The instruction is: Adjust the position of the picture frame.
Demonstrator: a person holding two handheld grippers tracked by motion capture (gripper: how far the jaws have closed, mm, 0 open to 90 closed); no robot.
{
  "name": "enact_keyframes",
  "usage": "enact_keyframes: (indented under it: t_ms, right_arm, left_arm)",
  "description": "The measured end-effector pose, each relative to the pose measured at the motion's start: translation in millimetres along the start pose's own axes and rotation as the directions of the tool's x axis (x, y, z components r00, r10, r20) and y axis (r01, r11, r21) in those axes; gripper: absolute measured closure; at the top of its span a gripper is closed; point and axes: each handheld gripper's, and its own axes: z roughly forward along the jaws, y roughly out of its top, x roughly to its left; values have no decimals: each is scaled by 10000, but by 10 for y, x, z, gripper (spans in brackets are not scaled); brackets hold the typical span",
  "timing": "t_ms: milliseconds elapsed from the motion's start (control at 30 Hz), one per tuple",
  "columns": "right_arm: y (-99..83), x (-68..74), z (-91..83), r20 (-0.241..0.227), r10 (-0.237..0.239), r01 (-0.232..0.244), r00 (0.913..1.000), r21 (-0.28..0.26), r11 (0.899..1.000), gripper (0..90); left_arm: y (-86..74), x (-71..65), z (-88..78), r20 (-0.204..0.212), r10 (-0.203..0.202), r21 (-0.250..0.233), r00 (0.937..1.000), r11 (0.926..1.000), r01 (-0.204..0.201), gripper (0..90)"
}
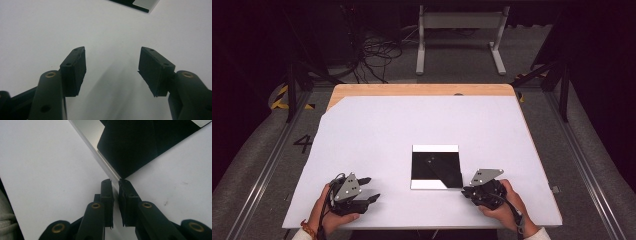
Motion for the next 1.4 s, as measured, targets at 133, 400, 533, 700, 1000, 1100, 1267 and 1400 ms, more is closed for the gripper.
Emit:
enact_keyframes:
  t_ms: [133, 400, 533, 700, 1000, 1100, 1267, 1400]
  right_arm:
    - [4, -3, 4, 25, 27, -27, 10000, -17, 10000, 821]
    - [34, -23, 31, 100, 148, -147, 9998, -91, 9999, 817]
    - [53, -25, 40, 190, 148, -143, 9997, -231, 9996, 811]
    - [38, -39, 31, 83, 229, -226, 9997, -354, 9991, 815]
    - [63, -30, -3, 42, 184, -180, 9998, -820, 9965, 822]
    - [68, -39, -3, 33, 197, -194, 9998, -839, 9963, 824]
    - [80, -46, -7, -59, 180, -185, 9998, -1006, 9948, 821]
    - [87, -49, -1, -238, 189, -213, 9995, -1022, 9945, 808]
  left_arm:
    - [-3, 6, 14, -16, -57, 81, 10000, 10000, 57, 377]
    - [-15, 26, 36, -186, -141, 198, 9997, 9997, 145, 343]
    - [11, 29, 49, -161, -124, 111, 9998, 9999, 126, 335]
    - [4, 22, 66, -324, -21, 347, 9995, 9994, 32, 333]
    - [-13, 17, 45, -390, -129, 308, 9992, 9994, 141, 326]
    - [-23, 17, 35, -406, -105, 306, 9991, 9995, 118, 324]
    - [-37, 16, 19, -461, -165, 317, 9988, 9993, 180, 321]
    - [-48, 9, 8, -516, -259, 367, 9983, 9989, 278, 314]
